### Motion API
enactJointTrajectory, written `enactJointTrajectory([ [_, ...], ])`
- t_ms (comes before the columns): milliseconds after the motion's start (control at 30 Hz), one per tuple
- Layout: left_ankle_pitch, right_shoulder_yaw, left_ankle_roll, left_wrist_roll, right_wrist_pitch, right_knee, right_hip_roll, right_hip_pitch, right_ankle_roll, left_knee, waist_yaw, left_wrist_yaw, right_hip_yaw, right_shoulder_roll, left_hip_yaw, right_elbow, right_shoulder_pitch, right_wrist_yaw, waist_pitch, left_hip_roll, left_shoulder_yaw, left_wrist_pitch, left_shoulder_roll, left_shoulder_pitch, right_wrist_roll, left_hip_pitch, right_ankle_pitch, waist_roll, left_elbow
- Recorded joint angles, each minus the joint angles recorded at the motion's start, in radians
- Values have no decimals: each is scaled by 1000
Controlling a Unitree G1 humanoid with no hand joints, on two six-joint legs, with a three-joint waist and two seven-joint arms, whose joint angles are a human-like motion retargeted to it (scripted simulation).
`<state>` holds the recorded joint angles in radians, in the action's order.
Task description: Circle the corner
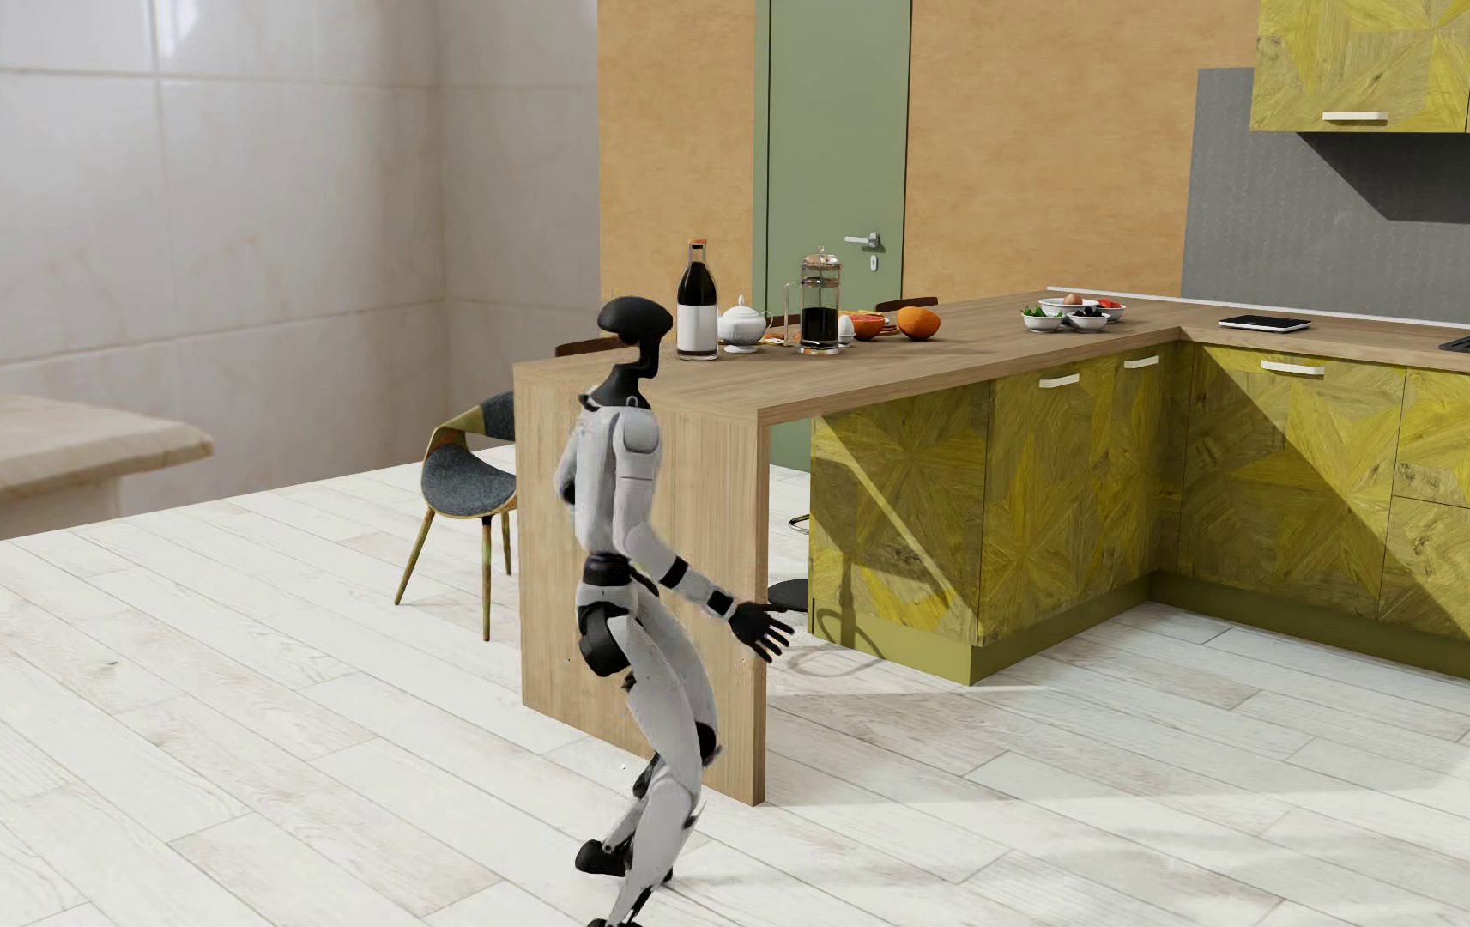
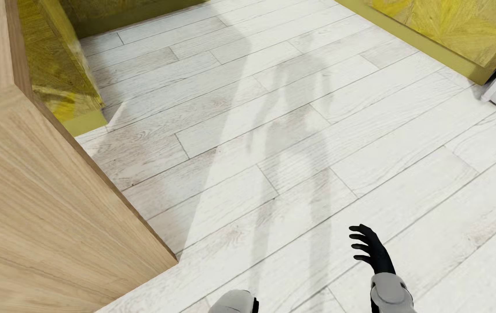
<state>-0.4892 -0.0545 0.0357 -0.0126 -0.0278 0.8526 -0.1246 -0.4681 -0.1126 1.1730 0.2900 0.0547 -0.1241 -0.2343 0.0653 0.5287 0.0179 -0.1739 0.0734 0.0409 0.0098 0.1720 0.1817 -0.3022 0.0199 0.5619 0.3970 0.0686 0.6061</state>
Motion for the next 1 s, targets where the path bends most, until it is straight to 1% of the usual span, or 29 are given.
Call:
enactJointTrajectory([
  [33,3,-34,-5,-25,-38,129,-6,-14,-42,-173,-7,-12,32,62,-21,39,-55,-13,-21,18,-39,-18,7,-41,8,-23,-16,27,62],
  [67,-15,-84,5,-33,-85,273,-7,-61,-61,-208,-25,-36,98,108,-20,80,-54,-9,-34,-10,-104,-26,18,-46,2,-73,-89,18,135],
  [100,-39,-132,5,-14,-125,327,11,-104,-67,-239,-52,-54,139,94,-31,83,10,17,-38,-43,-127,-21,32,-17,-16,-127,-126,-8,150],
  [133,-59,-70,1,24,-140,299,36,-136,-69,-276,-108,-74,150,103,-48,82,86,59,-29,-69,-82,-20,5,3,-51,-193,-74,-38,86],
  [167,-90,-20,-4,59,-137,206,48,-167,-73,-291,-156,-99,147,75,-61,82,147,102,-32,-91,-63,-36,-34,16,-89,-240,-20,-69,18],
  [200,-113,26,6,89,-144,101,46,-155,-65,-228,-174,-108,138,36,-82,122,202,135,-36,-110,-53,-59,-63,66,-116,-252,-49,-90,-14],
  [233,-37,28,32,109,-110,112,45,-112,45,-69,-153,-93,100,0,-84,143,217,142,-38,-95,-92,-90,-63,118,-114,-198,1,-73,15],
  [267,52,12,67,129,-47,97,41,-62,99,40,-134,-54,58,-23,-59,128,210,132,-47,-62,-89,-120,-53,135,-95,-138,38,-49,63],
  [300,84,-13,106,144,18,66,30,0,64,65,-99,-9,27,-9,-10,104,189,104,-57,-22,-67,-130,-42,96,-68,-94,68,-36,50],
  [333,54,-13,87,143,66,16,28,74,71,48,-49,23,-7,18,14,86,141,72,-63,1,-43,-114,-43,68,-37,-58,87,-13,24],
  [367,8,-22,40,135,106,-16,15,137,58,0,-9,31,-29,38,29,47,63,42,-63,2,-30,-93,-30,40,-5,-28,113,-4,2],
  [400,-27,-45,-3,123,104,-46,2,199,40,-56,25,12,-52,47,26,16,-6,18,-69,-8,-29,-71,-25,7,23,-3,142,7,-19],
  [433,14,-53,9,107,47,103,5,172,17,-179,10,-29,-23,89,13,7,-57,11,-65,-3,-62,-62,2,-16,39,-12,102,20,14],
  [467,32,-73,29,95,-37,317,24,72,-3,-218,-39,-76,52,134,3,53,-73,19,-62,-14,-122,-65,31,-10,38,-39,-42,5,138],
  [500,-3,-139,29,95,-107,425,60,-33,-18,-224,-95,-116,123,101,-9,79,-16,45,-54,-38,-115,-56,23,2,19,-75,-117,-32,192],
  [533,-28,-81,23,99,-108,428,92,-125,-32,-248,-167,-142,156,84,-36,87,68,87,-49,-60,-74,-46,11,-3,-23,-117,-70,-74,143],
  [567,-52,-13,15,92,-62,398,97,-208,-47,-277,-230,-160,162,75,-64,96,134,127,-46,-77,-71,-47,0,12,-72,-167,-18,-114,108],
  [600,-71,34,8,74,-1,350,67,-274,-62,-324,-259,-161,153,73,-88,94,205,155,-39,-101,-85,-48,0,69,-116,-236,-4,-162,83],
  [667,-112,48,5,9,61,63,8,-284,-112,-321,-236,-115,147,20,-136,114,275,163,-31,-115,-60,-59,-43,170,-148,-322,-44,-197,-15],
  [700,-66,43,22,-14,44,-25,-29,-239,-137,-148,-205,-84,120,-14,-121,131,243,144,-14,-113,-79,-71,-41,201,-128,-285,-176,-190,-14],
  [733,76,38,78,-15,-6,-16,-33,-200,-94,28,-158,-47,78,-38,-87,150,200,95,-6,-72,-83,-78,-51,208,-82,-206,-205,-136,21],
  [767,165,42,77,-4,-42,-17,-38,-144,12,115,-116,-8,38,-32,-41,137,138,34,4,-33,-76,-85,-36,164,-33,-138,-158,-79,28],
  [800,135,22,35,7,-74,-16,-48,-84,80,118,-62,19,5,-8,-6,108,90,-27,7,-5,-50,-84,-19,98,10,-90,-110,-23,16],
  [833,52,-22,11,8,-78,-32,-58,-29,23,29,-10,21,-22,27,8,62,54,-67,-18,14,-27,-73,5,41,31,-60,-70,22,8],
  [867,-12,-60,-11,6,-72,-25,-68,21,1,-104,9,1,-35,69,1,48,1,-83,-42,16,-12,-61,15,-6,29,-57,-16,58,24],
  [900,-27,-107,-5,14,-50,36,-77,34,-20,-218,4,-39,-6,90,-7,22,-50,-73,-61,5,-36,-56,31,-47,7,-82,46,70,68],
  [933,-69,-96,-5,37,-60,201,-77,-9,-36,-219,-30,-89,62,114,-13,40,-46,-37,-54,-18,-97,-47,42,-36,-29,-132,-10,60,129],
  [967,-100,-70,-10,69,-87,321,-50,-67,-44,-241,-75,-134,136,136,-24,60,24,10,-54,-38,-125,-30,31,-14,-68,-180,-84,27,127],
  [1000,-124,-50,-16,103,-109,282,-30,-103,-51,-274,-131,-163,175,98,-43,78,124,67,-55,-61,-90,-12,-4,20,-104,-229,-65,-16,64],
])
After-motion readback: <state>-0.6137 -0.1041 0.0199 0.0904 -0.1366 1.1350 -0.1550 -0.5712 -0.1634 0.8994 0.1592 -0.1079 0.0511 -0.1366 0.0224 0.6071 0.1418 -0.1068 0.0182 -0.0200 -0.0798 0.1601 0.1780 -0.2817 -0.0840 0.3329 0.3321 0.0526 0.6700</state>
